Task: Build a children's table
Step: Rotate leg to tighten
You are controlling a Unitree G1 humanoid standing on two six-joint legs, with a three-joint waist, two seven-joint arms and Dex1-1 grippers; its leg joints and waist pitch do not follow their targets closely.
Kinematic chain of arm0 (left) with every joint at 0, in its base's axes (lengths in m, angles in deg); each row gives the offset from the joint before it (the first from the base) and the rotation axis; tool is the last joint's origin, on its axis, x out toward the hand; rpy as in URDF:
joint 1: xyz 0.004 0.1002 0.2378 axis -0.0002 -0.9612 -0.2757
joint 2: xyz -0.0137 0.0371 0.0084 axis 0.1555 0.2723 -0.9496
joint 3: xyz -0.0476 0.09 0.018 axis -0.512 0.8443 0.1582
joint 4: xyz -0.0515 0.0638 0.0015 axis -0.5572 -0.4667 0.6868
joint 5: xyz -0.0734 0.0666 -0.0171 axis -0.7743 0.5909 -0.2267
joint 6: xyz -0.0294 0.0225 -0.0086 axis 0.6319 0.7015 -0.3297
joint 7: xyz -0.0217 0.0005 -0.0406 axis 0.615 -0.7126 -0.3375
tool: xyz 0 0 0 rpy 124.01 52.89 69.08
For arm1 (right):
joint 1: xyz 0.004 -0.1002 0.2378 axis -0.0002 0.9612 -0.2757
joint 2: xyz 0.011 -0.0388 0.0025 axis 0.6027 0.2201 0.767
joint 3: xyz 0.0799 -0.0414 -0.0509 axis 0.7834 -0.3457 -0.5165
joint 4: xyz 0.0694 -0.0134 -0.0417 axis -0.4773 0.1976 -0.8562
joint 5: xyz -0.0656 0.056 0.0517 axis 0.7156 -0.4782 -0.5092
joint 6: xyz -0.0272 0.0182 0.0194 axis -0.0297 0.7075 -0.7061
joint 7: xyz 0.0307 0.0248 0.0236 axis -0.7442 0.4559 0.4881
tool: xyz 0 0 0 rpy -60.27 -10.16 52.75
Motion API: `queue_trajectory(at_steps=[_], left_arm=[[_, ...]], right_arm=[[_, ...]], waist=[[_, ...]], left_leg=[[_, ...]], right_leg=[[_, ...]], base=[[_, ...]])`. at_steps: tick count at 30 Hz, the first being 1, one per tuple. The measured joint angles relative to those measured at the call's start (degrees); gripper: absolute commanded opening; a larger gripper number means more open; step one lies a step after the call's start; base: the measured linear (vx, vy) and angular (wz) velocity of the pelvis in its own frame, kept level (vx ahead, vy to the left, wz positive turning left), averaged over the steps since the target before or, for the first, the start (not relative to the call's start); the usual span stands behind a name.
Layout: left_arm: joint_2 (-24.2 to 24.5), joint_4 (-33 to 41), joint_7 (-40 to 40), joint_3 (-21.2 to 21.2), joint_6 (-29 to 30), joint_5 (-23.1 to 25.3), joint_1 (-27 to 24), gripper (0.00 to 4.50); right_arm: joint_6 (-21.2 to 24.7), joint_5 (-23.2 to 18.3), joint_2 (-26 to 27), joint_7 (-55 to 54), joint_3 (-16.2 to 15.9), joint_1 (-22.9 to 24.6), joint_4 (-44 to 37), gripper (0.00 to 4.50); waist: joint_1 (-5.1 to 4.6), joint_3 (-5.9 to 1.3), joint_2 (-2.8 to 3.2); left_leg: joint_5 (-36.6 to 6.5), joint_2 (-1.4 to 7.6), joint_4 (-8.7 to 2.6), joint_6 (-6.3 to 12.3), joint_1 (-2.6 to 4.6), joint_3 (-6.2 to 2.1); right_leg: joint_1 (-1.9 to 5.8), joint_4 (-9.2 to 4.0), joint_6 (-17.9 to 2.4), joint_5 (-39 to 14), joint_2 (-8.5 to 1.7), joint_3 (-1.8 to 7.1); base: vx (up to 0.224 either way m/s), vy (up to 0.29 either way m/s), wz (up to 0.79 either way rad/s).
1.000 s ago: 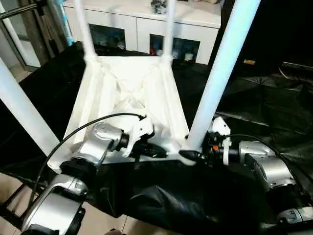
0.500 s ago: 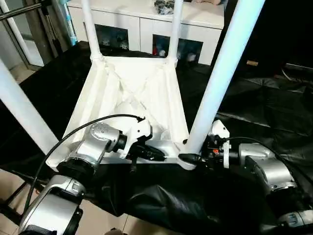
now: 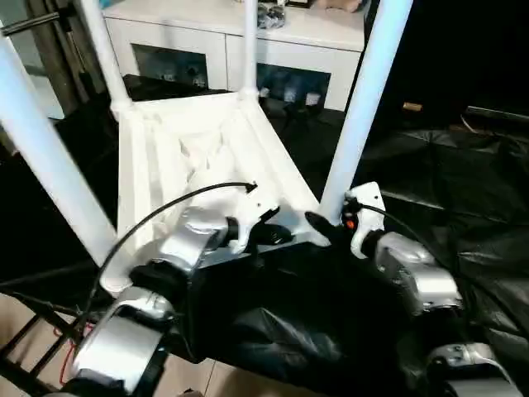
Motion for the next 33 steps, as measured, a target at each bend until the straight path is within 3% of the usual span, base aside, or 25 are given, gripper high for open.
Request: queue_trajectory(at_steps=[4,10,15,21,33], left_arm=[[0.23,0.11,-0.99,0.15,-0.3,0.16,0.0,0.0],[2.3,1.41,-6.91,0.75,-0.97,-0.07,-0.2,0.0],[5.56,3.06,-14.57,1.68,-3.83,-1.56,-1.48,0.0],[7.57,3.66,-20.7,2.53,-5.27,-1.85,-1.83,0.0],[9.3,4.75,-26.39,2.9,-5.19,-2.99,-2.89,0.0]], right_arm=[[-0.13,0.62,-0.55,1.64,-0.74,0.01,-0.25,3.99],[-0.2,0.57,-5.28,12.44,-3.06,0.74,-2.05,3.99],[0.04,-1.82,-10.71,24.9,-5.77,3.25,-6.36,3.99],[1.1,-3.78,-12.44,32.4,-7.31,4.44,-8.01,3.99],[3.92,-5.41,-13.65,37.24,-8.81,4.7,-9.51,2.89]], waist=[[-0.07,0.0,-0.01],[-0.02,0.0,-0.01],[0.83,0.01,0.0],[1.79,0.02,0.0],[2.0,0.02,-0.01]], left_leg=[[0.0,0.0,0.0,0.0,-0.02,-0.01],[0.0,0.03,-0.07,0.0,-0.09,0.03],[-0.04,0.04,-0.29,0.14,-0.21,0.14],[-0.1,0.06,-0.23,0.07,-0.15,0.19],[-0.1,0.06,-0.18,0.03,-0.13,0.18]], right_leg=[[0.0,-0.03,-0.01,0.0,0.0,0.0],[-0.04,-0.03,-0.16,0.09,0.02,-0.06],[-0.08,-0.17,-0.15,-0.15,0.04,-0.16],[-0.07,-0.1,-0.18,-0.17,0.03,-0.13],[-0.06,0.0,-0.19,-0.16,0.02,-0.11]], base=[[0.0,0.0,0.0],[0.0,0.0,0.0],[0.0,0.0,0.0],[0.0,0.0,0.0],[0.0,0.0,0.0]])
